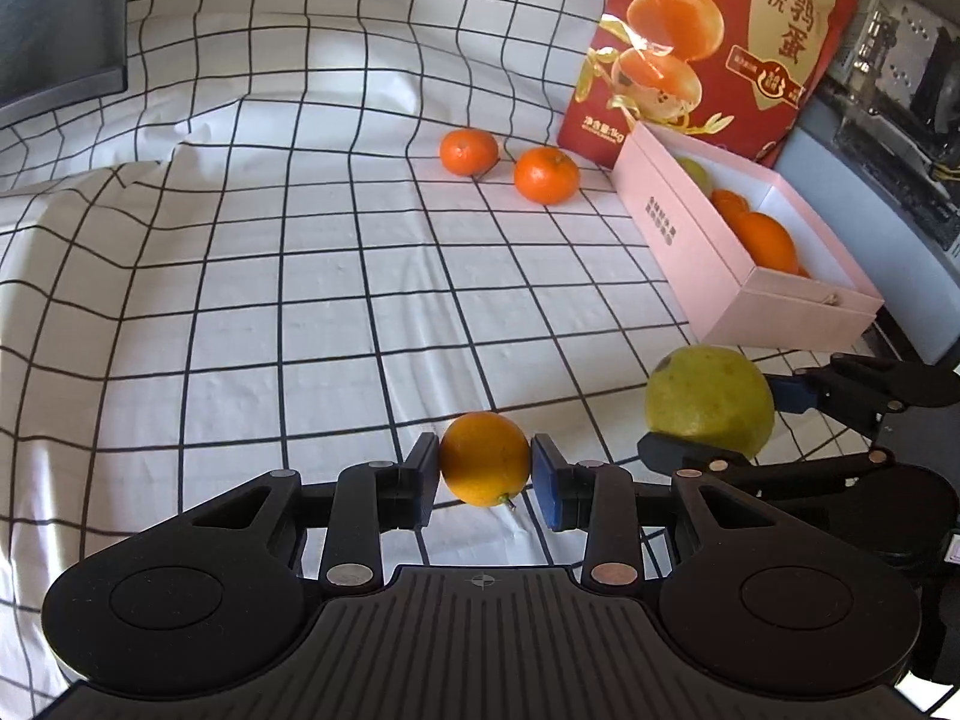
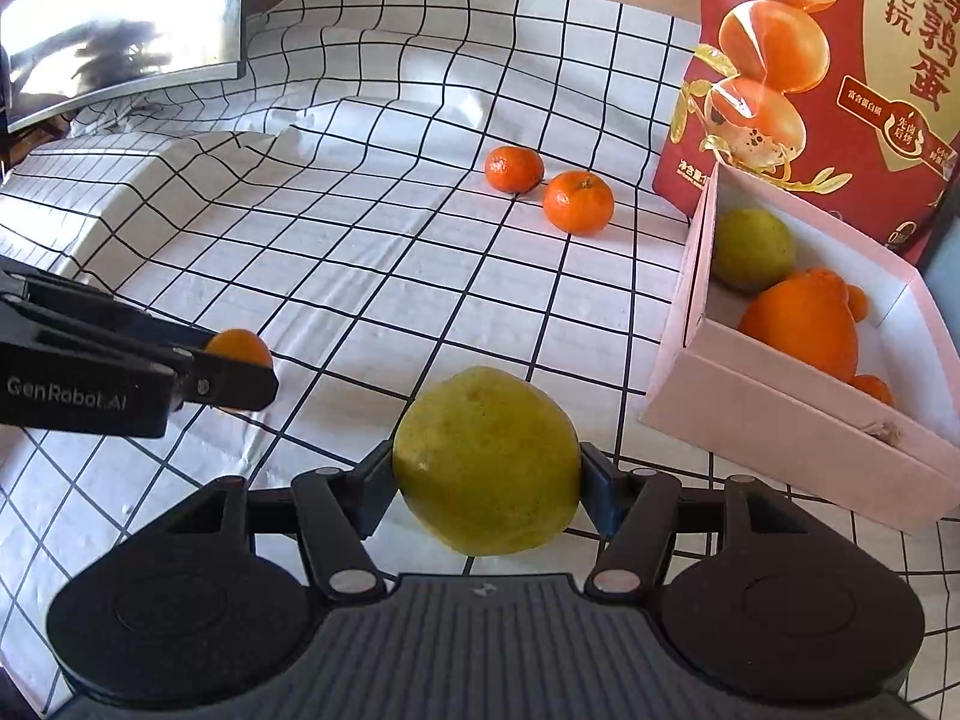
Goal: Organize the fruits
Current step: 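Lower the pear onto the table and open the right gripper while the left holds the tangerine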
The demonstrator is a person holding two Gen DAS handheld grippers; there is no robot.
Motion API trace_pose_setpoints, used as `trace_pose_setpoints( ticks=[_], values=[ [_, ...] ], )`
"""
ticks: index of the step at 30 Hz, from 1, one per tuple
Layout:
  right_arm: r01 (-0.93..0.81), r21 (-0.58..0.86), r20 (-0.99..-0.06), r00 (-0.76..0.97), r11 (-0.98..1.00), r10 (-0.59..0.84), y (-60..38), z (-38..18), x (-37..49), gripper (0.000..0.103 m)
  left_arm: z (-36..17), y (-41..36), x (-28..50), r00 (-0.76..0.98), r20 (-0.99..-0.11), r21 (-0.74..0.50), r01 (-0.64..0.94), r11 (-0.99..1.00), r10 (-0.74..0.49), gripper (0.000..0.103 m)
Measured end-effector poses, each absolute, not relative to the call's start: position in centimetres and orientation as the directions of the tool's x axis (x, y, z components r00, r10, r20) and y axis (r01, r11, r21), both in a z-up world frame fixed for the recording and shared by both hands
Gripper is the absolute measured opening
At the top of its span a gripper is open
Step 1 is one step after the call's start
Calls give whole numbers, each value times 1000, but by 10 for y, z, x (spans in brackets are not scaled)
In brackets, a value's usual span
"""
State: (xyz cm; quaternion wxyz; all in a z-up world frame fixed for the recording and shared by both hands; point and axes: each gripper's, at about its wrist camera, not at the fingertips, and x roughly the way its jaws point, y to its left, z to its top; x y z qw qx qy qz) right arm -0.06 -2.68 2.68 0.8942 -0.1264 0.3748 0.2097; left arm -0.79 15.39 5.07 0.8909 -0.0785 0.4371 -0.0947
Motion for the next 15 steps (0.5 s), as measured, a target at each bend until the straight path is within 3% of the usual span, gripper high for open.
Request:
trace_pose_setpoints(
  ticks=[5,15],
  values=[
    [-472,-53,-717,632,880,296,-33,23,-5,74,47,149,-7,579,-784,-213,91,973,-225,38],
    [-427,-27,-723,633,904,278,-56,11,-17,80,46,149,-5,574,-789,-231,52,971,-219,38]
  ],
)
